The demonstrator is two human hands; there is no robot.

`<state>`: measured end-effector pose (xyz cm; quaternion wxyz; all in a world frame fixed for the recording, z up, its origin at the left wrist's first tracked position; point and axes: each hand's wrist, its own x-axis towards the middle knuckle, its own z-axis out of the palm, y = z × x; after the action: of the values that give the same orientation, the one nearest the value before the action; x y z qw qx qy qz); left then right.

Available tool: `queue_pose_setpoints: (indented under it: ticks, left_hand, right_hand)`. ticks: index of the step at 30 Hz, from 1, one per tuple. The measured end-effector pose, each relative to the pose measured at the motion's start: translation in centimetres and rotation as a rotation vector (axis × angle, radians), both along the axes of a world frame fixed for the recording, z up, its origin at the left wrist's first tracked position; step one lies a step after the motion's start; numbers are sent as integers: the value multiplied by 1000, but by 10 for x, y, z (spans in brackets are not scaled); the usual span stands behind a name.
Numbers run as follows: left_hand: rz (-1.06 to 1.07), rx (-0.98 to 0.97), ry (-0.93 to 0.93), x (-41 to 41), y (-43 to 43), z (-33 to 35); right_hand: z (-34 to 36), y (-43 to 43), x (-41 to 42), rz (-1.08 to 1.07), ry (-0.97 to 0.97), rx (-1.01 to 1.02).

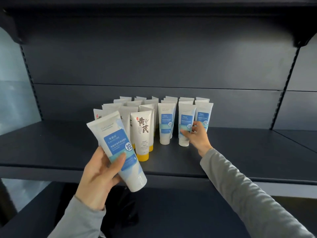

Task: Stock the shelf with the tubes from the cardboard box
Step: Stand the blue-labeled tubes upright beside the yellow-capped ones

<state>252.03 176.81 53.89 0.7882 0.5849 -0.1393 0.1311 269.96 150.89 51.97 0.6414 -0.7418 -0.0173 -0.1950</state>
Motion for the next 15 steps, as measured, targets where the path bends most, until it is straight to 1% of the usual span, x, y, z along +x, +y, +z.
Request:
queue_pose_setpoints:
  ticks: [4, 7, 10, 15]
  left_hand:
    - [-33, 19, -12, -2, -5, -2]
    - [-60, 63, -23, -4, -10, -1]
    - [-84, 83, -40, -2, -22, -1]
    - [-78, 148, -56, 2, -52, -3]
  right_hand:
    - [7, -6, -23, -44, 44, -38]
    - [10, -12, -66, -91, -26, -89]
    - [11, -2, -119, 49, -160, -54]
    - [2, 26, -185, 276, -210, -113]
